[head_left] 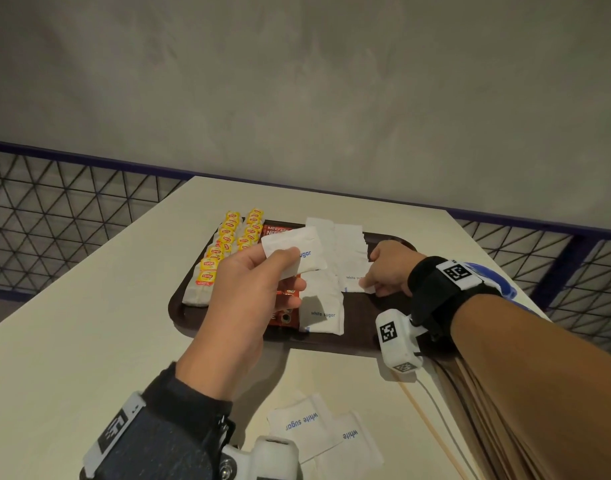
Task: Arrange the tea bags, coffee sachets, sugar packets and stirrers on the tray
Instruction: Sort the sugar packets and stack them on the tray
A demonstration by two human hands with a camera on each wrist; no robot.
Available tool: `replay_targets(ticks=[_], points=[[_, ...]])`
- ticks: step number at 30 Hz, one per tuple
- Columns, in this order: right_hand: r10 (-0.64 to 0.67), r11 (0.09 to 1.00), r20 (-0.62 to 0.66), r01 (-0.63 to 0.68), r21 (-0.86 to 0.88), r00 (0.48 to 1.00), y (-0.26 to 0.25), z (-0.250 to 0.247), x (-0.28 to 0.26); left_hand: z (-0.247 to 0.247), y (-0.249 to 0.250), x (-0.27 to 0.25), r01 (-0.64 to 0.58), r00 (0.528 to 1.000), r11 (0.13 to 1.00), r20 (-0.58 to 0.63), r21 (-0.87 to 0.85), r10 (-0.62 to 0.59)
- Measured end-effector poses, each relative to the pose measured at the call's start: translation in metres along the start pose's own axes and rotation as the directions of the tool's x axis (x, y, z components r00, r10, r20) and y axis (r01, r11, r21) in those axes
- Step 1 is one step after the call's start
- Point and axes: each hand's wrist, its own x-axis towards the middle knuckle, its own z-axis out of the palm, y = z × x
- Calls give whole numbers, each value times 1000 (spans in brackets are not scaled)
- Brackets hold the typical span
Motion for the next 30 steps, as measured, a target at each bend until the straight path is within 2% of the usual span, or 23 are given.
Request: replay_targets(ticks=[4,7,10,12,14,16,17,20,22,24,25,27,28,30], points=[[10,1000,-4,-10,-3,1000,0,0,3,0,0,0,10,1000,1000,12,2,-10],[11,997,-17,-12,-79,1000,-1,-4,1,0,-1,0,33,999,999,25,20,-33],[-97,989,-83,87,-119,992,-9,-14,-14,2,-2,0,65,997,997,40,33,-66],[-188,981,-69,191,33,980,-18,-18,-37,3,-2,-1,74,995,996,65,44,-77],[-260,936,101,225,272,960,-25,-17,-68,4,-1,-3,59,994,996,93,64,-65],[-339,870,293,180,459,894,-26,-13,-98,4,1,-5,17,993,994,113,112,-29],[-370,847,329,170,503,869,-25,-10,-109,4,1,-6,-1,993,990,118,142,-16],[-415,777,277,179,604,867,-18,0,-125,6,0,-9,-16,992,982,130,187,-8],[-406,718,232,151,680,884,-12,5,-129,7,1,-10,-21,992,980,126,196,-4],[-379,687,241,97,720,893,-5,10,-132,7,0,-10,-37,995,978,95,204,18],[-369,696,267,74,714,890,0,12,-132,7,1,-10,-45,997,979,69,200,32],[-368,801,320,123,586,873,7,17,-134,4,1,-8,-59,998,984,-2,169,60],[-390,862,341,208,462,855,9,19,-136,3,2,-7,-63,997,987,-34,150,69],[-461,887,417,391,246,784,12,24,-142,1,3,-5,-65,994,991,-81,114,75]])
